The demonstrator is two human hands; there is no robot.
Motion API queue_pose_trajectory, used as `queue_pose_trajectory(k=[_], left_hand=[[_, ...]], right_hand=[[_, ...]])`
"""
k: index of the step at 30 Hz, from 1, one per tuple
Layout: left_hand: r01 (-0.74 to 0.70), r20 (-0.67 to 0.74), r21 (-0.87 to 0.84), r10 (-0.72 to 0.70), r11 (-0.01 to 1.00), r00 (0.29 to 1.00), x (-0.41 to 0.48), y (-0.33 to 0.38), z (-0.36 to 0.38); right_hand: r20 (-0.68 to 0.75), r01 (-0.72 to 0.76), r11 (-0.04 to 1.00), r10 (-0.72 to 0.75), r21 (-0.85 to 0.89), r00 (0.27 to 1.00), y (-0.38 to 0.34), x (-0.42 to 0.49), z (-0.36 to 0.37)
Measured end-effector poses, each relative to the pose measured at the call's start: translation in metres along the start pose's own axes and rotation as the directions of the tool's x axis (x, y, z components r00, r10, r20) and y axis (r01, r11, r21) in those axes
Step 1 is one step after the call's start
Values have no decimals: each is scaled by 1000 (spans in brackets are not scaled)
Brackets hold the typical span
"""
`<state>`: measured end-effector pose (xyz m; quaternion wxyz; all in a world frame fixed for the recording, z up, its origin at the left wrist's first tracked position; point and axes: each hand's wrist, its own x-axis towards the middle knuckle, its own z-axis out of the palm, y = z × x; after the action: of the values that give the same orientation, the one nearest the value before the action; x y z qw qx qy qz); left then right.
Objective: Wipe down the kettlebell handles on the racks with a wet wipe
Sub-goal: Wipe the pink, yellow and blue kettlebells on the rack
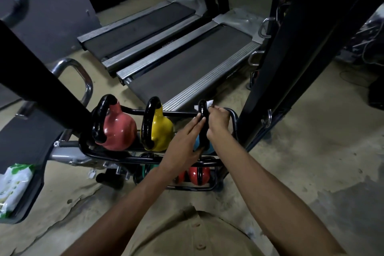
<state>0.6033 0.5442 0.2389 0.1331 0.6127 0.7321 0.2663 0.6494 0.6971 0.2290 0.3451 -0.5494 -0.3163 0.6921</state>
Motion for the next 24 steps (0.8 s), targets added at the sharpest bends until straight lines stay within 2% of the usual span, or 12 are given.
queue_pose_trajectory(k=[3, 5, 7, 9, 12, 16, 19, 22, 24], left_hand=[[-29, -11, 55, 30, 998, 999, 3, 2, -7], [-42, -5, 61, 42, 997, 999, 5, 1, -11], [-45, 4, 47, 45, 998, 999, 7, -2, -14], [-44, 11, 32, 43, 999, 999, 6, -4, -14], [-49, 12, 59, 48, 997, 999, 6, -5, -14], [-60, 13, 62, 60, 996, 998, -4, 1, -11], [-121, 22, 126, 119, 985, 993, -17, 10, -2], [-152, 91, 205, 135, 967, 987, -28, 13, 6], [-151, 102, 215, 132, 965, 986, -30, 11, 8]], right_hand=[[-63, 135, 956, -157, -261, 986, -10, 10, 5], [-36, 196, 857, -242, -476, 970, -19, 23, 7], [17, 207, 752, -253, -626, 967, -31, 36, 11], [112, 216, 614, -203, -759, 973, -43, 49, 18], [292, 335, 292, -179, -896, 939, -59, 63, 31], [593, 587, -135, -5, -798, 805, -73, 34, 46], [706, 690, -441, 161, -573, 689, -75, 7, 52], [732, 679, -631, 246, -376, 635, -69, -18, 40], [810, 683, -680, 228, -266, 541, -61, -27, 27]])
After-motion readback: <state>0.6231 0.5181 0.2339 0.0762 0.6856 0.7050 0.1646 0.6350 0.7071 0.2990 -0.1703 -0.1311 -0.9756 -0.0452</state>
